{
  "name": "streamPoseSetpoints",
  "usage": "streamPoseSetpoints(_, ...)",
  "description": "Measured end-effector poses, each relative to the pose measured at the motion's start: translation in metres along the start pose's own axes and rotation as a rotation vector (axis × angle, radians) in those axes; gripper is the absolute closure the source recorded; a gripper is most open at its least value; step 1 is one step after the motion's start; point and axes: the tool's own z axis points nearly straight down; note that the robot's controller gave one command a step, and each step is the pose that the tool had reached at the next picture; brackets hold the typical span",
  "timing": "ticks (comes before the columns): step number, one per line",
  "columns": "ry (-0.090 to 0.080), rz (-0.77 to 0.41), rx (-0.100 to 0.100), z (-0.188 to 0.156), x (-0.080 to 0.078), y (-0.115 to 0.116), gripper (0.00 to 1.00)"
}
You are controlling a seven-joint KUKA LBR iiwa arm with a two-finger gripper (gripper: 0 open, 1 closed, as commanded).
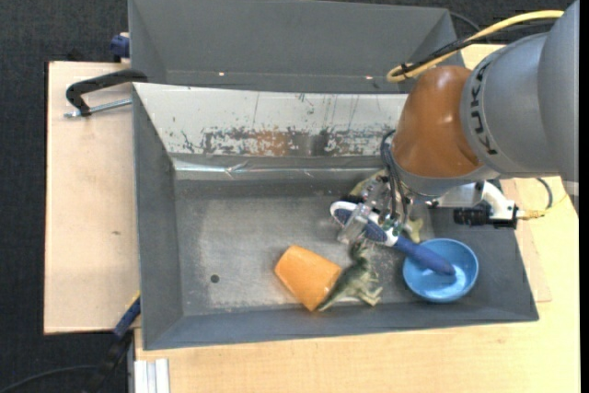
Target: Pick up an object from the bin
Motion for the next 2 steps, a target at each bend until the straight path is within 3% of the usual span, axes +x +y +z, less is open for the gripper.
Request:
streamPoseSetpoints(1, -0.004, -0.022, 0.000, -0.110, -0.008, 0.000, 1.00)
streamPoseSetpoints(2, -0.002, -0.019, 0.001, -0.169, 0.010, 0.005, 1.00)
